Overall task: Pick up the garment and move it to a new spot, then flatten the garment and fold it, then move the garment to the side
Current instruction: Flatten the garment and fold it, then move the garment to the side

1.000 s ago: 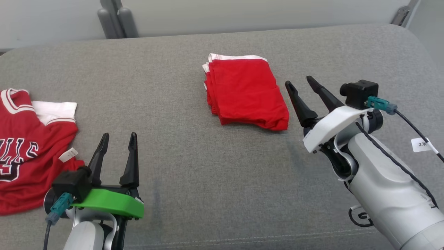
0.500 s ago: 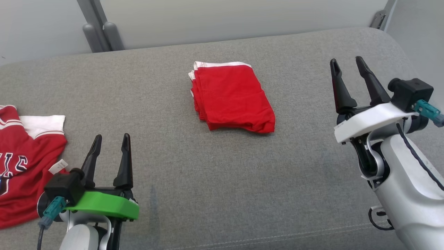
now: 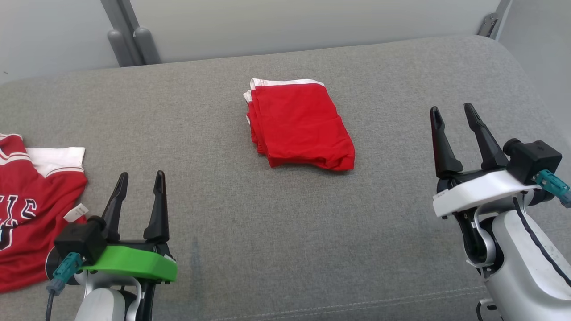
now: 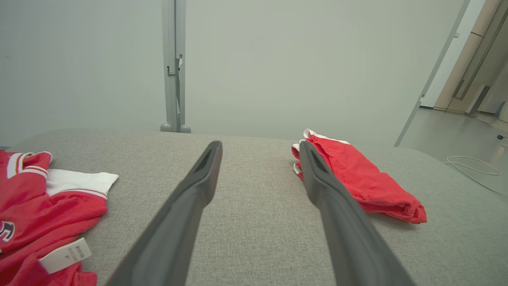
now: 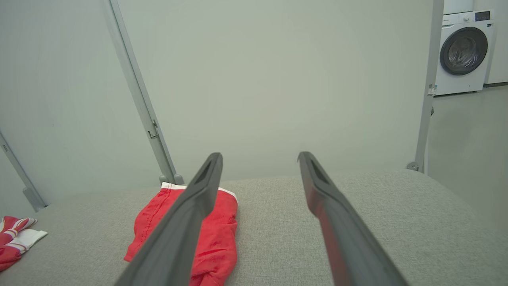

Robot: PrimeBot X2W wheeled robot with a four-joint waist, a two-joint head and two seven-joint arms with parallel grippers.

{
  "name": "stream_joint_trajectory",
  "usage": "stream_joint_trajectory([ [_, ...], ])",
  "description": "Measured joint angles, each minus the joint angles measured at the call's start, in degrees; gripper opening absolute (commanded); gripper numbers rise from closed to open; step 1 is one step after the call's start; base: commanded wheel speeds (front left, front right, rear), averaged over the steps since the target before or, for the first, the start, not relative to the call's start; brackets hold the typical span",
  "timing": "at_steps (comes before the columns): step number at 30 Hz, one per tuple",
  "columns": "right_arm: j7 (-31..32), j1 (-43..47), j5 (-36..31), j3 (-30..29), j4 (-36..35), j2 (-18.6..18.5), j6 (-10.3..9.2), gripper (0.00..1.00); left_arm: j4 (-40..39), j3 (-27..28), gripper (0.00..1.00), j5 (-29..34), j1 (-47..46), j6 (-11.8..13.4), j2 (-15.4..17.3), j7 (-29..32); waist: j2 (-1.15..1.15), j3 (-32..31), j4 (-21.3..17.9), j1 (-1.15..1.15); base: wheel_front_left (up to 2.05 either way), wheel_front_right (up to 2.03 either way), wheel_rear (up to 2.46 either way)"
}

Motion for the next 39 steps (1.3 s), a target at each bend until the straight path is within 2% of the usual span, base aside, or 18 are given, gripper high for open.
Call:
stream_joint_trajectory([
  [16,0.0,5.91,-1.51,-1.89,-4.21,1.12,0.13,1.0,-0.05,-0.16,1.0,0.0,0.16,0.0,0.0,0.0,0.0,0.61,1.03,0.0,0.0,0.0,0.0],
  [22,0.0,6.67,-0.32,-2.29,-3.32,2.07,1.35,1.0,-0.18,-0.77,1.0,0.0,0.16,0.0,0.0,0.0,0.0,1.11,1.4,0.0,0.0,0.0,0.0],
  [29,0.66,6.3,4.85,-3.33,0.98,3.55,3.19,1.0,-0.43,-1.89,1.0,-0.01,0.09,0.0,-0.02,0.0,0.0,2.86,2.52,0.0,0.0,0.0,0.0],
  [39,8.71,-2.44,10.59,-5.56,9.53,3.19,4.82,1.0,-0.55,-3.39,1.0,-0.08,-1.27,-0.01,-0.03,0.0,0.0,5.54,5.91,0.0,0.0,0.0,0.0],
])
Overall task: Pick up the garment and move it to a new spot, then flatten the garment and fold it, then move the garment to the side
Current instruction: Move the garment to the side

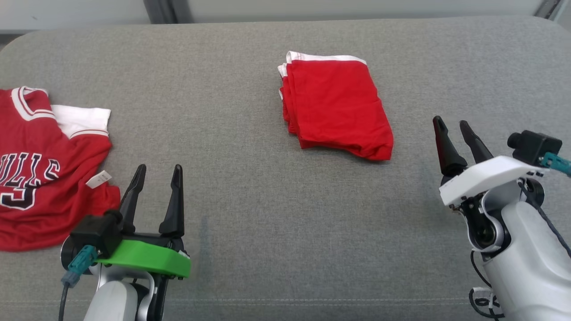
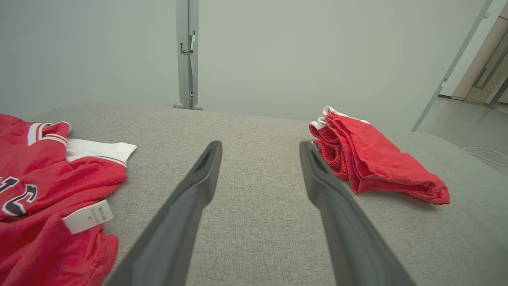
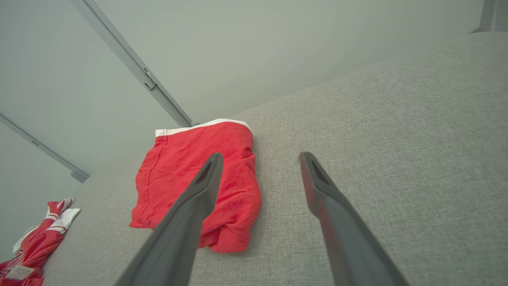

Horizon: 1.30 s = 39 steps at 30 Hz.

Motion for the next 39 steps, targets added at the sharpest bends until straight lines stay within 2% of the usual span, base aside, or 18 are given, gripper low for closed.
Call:
stream_joint_trajectory([
  [11,11.52,-11.24,5.04,-2.19,9.6,-0.89,0.22,1.0,-0.02,-0.89,1.0,-0.34,-1.49,0.0,-0.02,0.0,0.0,3.35,4.76,0.0,0.0,0.0,0.0],
  [18,15.04,-16.62,8.68,-4.83,14.72,-0.79,-0.24,1.0,0.08,-1.52,1.0,-0.94,-2.79,0.0,-0.03,0.0,0.0,5.6,7.86,0.0,0.0,0.0,0.0],
  [24,17.14,-19.76,9.05,-4.86,19.24,-0.81,-0.35,1.0,0.26,-1.51,1.0,-1.03,-3.23,0.0,-0.05,0.0,0.0,7.06,10.2,0.0,0.0,0.0,0.0],
  [28,18.38,-21.0,9.05,-4.89,22.36,-1.13,-1.36,1.0,0.31,-1.54,1.0,-1.05,-3.75,0.0,-0.08,0.0,0.0,7.85,11.32,0.0,0.0,0.0,0.0],
  [30,19.14,-21.56,9.03,-5.09,24.12,-1.21,-2.68,1.0,0.34,-1.54,1.0,-1.29,-3.82,0.0,-0.09,0.0,0.0,8.21,11.78,0.0,0.0,0.0,0.0],
  [32,19.58,-22.08,9.0,-5.3,25.35,-1.47,-3.22,1.0,0.37,-1.51,1.0,-1.54,-3.92,0.0,-0.11,0.0,0.0,8.51,12.21,0.0,0.0,0.0,0.0],
  [39,21.65,-24.81,11.88,-5.31,27.61,1.21,-0.87,1.0,0.62,-0.6,1.0,-1.55,-4.21,0.0,-0.21,0.0,0.0,8.88,13.16,0.0,0.0,0.0,0.0],
])
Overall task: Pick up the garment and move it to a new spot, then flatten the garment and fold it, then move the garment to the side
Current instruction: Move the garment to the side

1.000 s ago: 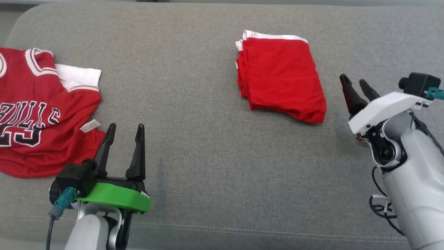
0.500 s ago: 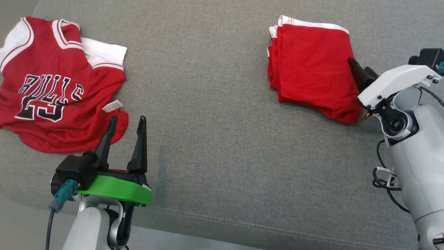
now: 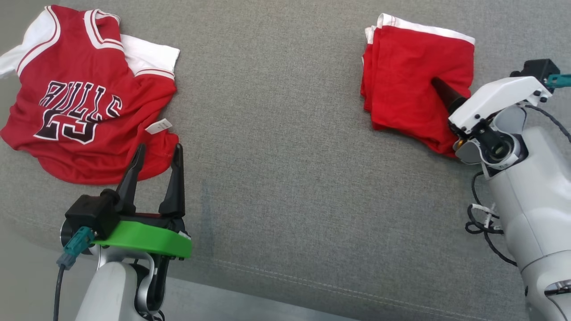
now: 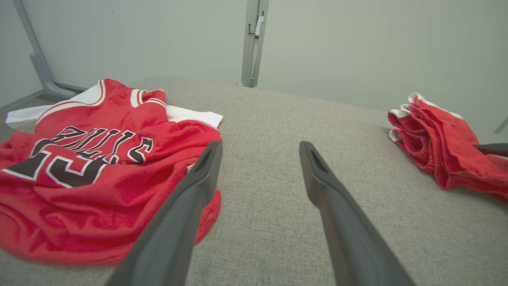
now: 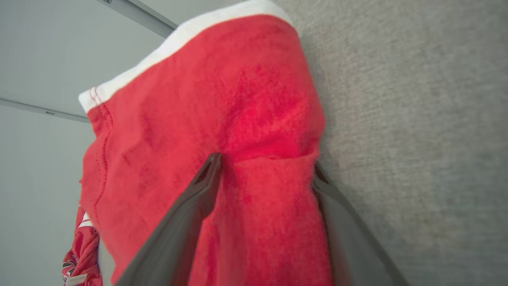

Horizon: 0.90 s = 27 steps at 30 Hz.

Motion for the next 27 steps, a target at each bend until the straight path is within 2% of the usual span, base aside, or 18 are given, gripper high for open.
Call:
stream_joint_trajectory([
  [1,0.01,-0.22,0.04,0.35,0.3,0.4,0.24,0.82,0.02,0.0,1.0,0.0,-0.01,0.0,-0.02,0.0,0.0,-0.04,0.03,0.0,0.0,0.0,0.0],
  [2,0.02,-0.46,0.04,0.51,0.63,0.6,0.47,0.26,0.02,0.02,1.0,0.0,-0.02,0.0,-0.02,0.0,0.0,-0.08,0.05,0.0,0.0,0.0,0.0],
  [3,0.14,-0.62,0.04,0.56,0.97,0.6,0.79,0.0,0.04,0.03,1.0,0.0,-0.03,0.0,-0.02,0.0,0.0,-0.13,0.06,0.0,0.0,0.0,0.0],
  [11,-2.45,-1.6,-0.57,0.64,2.46,0.23,2.29,0.0,0.23,0.33,1.0,0.0,-0.1,0.0,-0.09,0.0,0.0,-0.68,-0.19,0.0,0.0,0.0,0.0],
  [20,-4.33,-2.87,-1.16,1.45,4.1,-0.42,5.38,0.0,0.24,1.86,1.0,0.01,-0.09,0.0,-0.1,0.0,0.0,-1.65,-2.47,0.0,0.0,0.0,0.0],
  [23,-4.32,-2.87,-1.23,2.1,4.33,-1.29,6.26,0.0,0.1,1.87,1.0,0.03,-0.07,0.0,-0.08,0.0,0.0,-1.91,-3.71,0.0,0.0,0.0,0.0],
  [27,-4.71,-3.4,-1.88,1.98,4.33,-4.56,6.69,0.0,-0.45,1.83,1.0,0.09,0.03,0.0,0.15,0.0,0.0,-2.03,-6.09,0.0,0.0,0.0,0.0],
])
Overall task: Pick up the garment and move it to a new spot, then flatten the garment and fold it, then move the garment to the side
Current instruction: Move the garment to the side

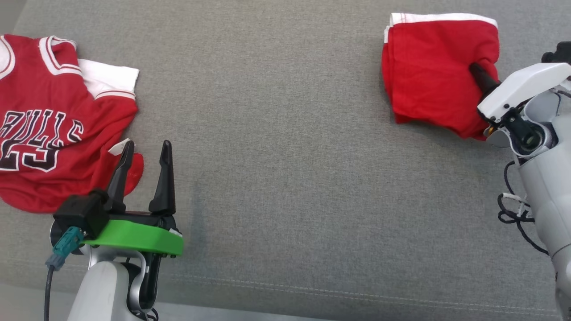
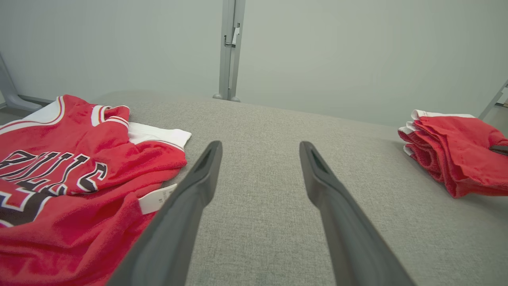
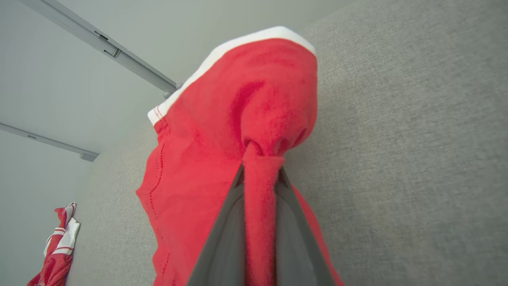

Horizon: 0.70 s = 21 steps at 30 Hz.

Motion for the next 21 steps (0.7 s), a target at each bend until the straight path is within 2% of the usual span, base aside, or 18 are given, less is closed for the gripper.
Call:
stream_joint_trajectory([
  [9,0.43,-2.99,-0.26,-0.3,-0.21,-6.03,0.55,0.0,-1.2,-1.38,1.0,0.01,0.03,0.0,0.66,0.0,0.0,1.96,-3.4,0.0,0.0,0.0,0.0],
  [21,4.03,-7.14,-2.24,1.24,-2.18,-13.97,0.87,0.0,-2.44,-2.26,1.0,0.01,-0.08,0.0,1.98,0.0,0.0,8.1,-4.59,0.0,0.0,0.0,0.0],
])
